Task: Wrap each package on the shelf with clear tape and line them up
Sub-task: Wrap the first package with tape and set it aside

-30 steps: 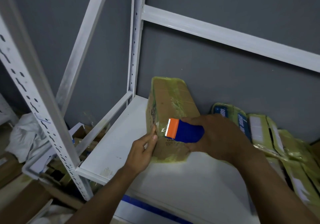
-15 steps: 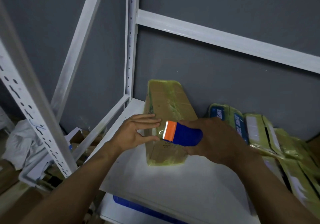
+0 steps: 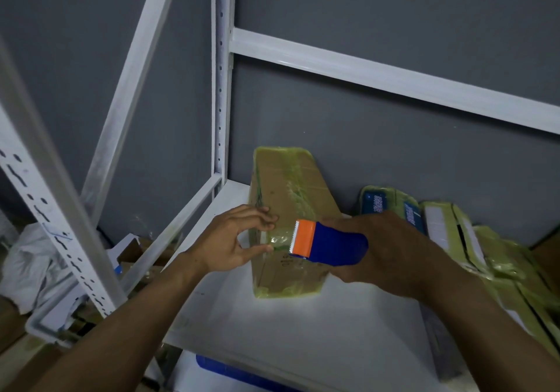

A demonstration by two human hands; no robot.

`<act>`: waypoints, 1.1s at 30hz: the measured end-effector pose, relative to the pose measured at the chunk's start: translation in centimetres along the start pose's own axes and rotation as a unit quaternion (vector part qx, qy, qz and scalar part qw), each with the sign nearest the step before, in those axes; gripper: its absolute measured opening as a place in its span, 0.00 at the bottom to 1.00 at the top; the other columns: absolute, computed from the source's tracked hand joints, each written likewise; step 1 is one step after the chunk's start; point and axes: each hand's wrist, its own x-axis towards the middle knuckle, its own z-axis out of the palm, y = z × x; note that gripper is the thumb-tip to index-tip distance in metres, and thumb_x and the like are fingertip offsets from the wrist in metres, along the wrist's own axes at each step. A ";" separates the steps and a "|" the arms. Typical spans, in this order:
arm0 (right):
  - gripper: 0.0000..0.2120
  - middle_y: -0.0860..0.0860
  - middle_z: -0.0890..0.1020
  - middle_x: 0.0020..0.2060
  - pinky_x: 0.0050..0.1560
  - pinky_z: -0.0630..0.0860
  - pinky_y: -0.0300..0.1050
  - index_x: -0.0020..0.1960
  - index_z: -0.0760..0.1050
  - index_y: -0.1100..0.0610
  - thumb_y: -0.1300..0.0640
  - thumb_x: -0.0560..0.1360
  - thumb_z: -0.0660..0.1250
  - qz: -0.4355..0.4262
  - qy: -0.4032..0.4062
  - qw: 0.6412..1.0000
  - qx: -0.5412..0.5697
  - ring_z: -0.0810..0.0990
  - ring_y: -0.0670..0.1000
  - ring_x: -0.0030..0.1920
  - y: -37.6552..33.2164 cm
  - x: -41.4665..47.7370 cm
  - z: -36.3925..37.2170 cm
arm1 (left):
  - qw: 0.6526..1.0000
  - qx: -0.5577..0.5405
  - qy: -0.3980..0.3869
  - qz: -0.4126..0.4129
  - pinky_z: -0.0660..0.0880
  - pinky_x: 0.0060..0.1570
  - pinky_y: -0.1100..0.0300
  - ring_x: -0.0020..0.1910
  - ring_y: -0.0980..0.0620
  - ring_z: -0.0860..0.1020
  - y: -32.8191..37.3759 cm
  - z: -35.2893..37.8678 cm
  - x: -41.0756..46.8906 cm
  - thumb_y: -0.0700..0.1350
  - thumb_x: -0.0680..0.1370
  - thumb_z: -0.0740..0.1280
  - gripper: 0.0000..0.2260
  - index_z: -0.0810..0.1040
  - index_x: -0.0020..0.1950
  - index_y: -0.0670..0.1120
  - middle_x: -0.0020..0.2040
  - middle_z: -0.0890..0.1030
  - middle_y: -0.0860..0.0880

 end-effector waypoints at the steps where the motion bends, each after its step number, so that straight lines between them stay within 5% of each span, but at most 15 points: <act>1: 0.13 0.41 0.81 0.39 0.44 0.76 0.39 0.47 0.72 0.34 0.44 0.73 0.76 0.004 -0.002 1.000 -0.006 0.80 0.44 0.40 0.1 -0.2 -0.1 | 1.000 0.008 -0.001 0.001 0.73 0.66 0.59 0.69 0.59 0.74 0.1 0.0 0.0 0.59 0.75 0.74 0.19 0.83 0.60 0.49 0.64 0.81 0.59; 7: 0.17 0.36 0.78 0.42 0.45 0.72 0.34 0.59 0.74 0.36 0.43 0.74 0.75 0.023 -0.008 0.998 -0.056 0.77 0.39 0.42 0.9 0.4 0.3 | 0.998 0.035 -0.031 -0.041 0.72 0.67 0.62 0.72 0.63 0.69 0.8 -0.1 -0.4 0.63 0.77 0.68 0.22 0.76 0.69 0.57 0.69 0.73 0.66; 11: 0.28 0.36 0.76 0.47 0.48 0.75 0.37 0.71 0.72 0.39 0.41 0.74 0.75 0.039 -0.013 0.997 -0.066 0.76 0.39 0.47 1.2 0.8 0.7 | 0.995 0.056 -0.070 -0.034 0.73 0.67 0.54 0.75 0.58 0.66 1.6 0.0 -0.6 0.61 0.81 0.65 0.21 0.73 0.74 0.60 0.72 0.72 0.58; 14: 0.29 0.38 0.80 0.50 0.49 0.78 0.40 0.71 0.72 0.39 0.38 0.73 0.75 0.035 -0.006 0.997 -0.072 0.79 0.41 0.49 1.2 0.9 0.9 | 0.996 0.069 -0.053 -0.013 0.76 0.65 0.51 0.74 0.56 0.68 2.1 -0.2 -0.6 0.57 0.79 0.70 0.21 0.77 0.71 0.56 0.70 0.76 0.55; 19: 0.38 0.40 0.80 0.58 0.54 0.81 0.47 0.75 0.68 0.40 0.25 0.71 0.66 0.054 0.001 0.995 -0.080 0.79 0.44 0.55 1.3 0.8 1.3 | 0.998 0.062 -0.002 -0.013 0.77 0.63 0.53 0.71 0.59 0.72 2.9 0.2 -0.1 0.63 0.75 0.71 0.22 0.83 0.64 0.54 0.66 0.79 0.57; 26: 0.36 0.41 0.80 0.65 0.56 0.80 0.45 0.77 0.67 0.40 0.30 0.73 0.69 0.058 -0.002 0.995 -0.077 0.78 0.44 0.61 1.4 0.8 1.2 | 0.996 0.087 -0.005 -0.003 0.76 0.61 0.60 0.65 0.60 0.76 2.7 1.1 0.2 0.57 0.80 0.69 0.18 0.80 0.68 0.55 0.64 0.81 0.56; 33: 0.32 0.40 0.80 0.60 0.51 0.75 0.40 0.75 0.70 0.39 0.35 0.73 0.73 0.060 0.006 0.996 -0.072 0.78 0.43 0.57 1.2 0.7 1.6 | 0.996 0.086 0.031 0.004 0.80 0.52 0.55 0.63 0.58 0.78 2.6 1.9 0.3 0.62 0.77 0.69 0.18 0.86 0.59 0.53 0.58 0.82 0.58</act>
